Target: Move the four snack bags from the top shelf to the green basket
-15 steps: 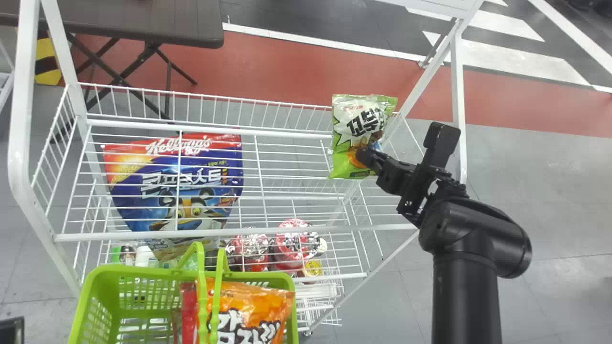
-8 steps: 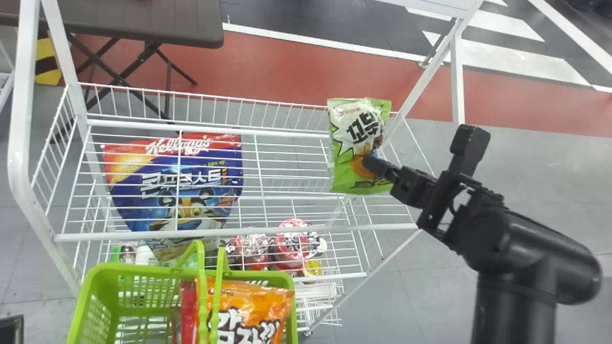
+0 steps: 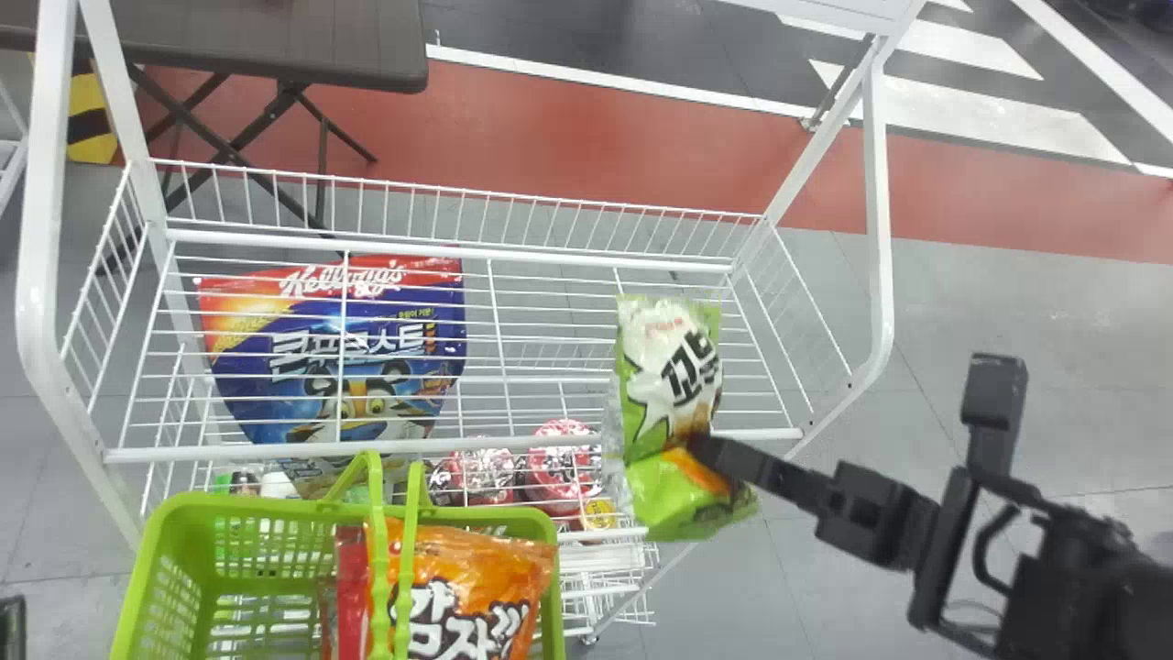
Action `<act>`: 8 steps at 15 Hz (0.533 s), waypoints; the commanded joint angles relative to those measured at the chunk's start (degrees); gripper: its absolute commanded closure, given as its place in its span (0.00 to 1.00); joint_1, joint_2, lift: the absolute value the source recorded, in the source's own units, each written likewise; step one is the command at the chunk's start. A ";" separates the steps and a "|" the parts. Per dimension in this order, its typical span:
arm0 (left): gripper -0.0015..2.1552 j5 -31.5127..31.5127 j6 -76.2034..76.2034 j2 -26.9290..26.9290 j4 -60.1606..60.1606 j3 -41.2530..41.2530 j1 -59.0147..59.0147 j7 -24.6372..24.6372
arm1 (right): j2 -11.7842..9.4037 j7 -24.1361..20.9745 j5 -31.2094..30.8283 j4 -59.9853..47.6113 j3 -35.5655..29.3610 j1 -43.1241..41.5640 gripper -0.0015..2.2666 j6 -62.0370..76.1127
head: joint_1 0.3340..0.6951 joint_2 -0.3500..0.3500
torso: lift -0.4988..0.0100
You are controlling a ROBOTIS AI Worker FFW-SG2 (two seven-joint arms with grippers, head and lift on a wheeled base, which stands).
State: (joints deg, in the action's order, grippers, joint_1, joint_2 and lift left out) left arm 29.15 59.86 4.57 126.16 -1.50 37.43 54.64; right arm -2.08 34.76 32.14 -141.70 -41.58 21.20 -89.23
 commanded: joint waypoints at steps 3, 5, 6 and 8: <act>0.54 0.03 0.22 -0.17 0.23 0.44 -0.43 -0.76 | -0.12 3.04 0.21 2.04 0.98 10.00 0.99 -0.85 | 1.00 0.00 | 0.98; 0.54 0.30 0.22 -0.17 0.76 0.53 -0.34 -0.85 | -0.21 3.04 -3.22 2.92 5.72 13.69 0.99 -0.85 | 1.00 0.00 | 0.98; 0.54 0.39 0.22 -0.17 0.93 0.53 -0.34 -0.85 | -0.38 3.04 -5.07 3.71 8.27 14.31 0.99 -0.85 | 1.00 0.00 | 0.98; 0.54 0.56 0.22 -0.17 1.20 0.71 -0.08 -0.85 | -1.08 2.95 -7.62 6.08 14.42 15.36 0.99 -0.85 | 1.00 0.00 | 0.98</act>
State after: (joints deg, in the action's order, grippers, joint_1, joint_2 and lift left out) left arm 29.54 60.09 4.39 127.13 -0.92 37.21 53.79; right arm -2.77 37.74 26.21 -137.15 -31.24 35.87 -89.26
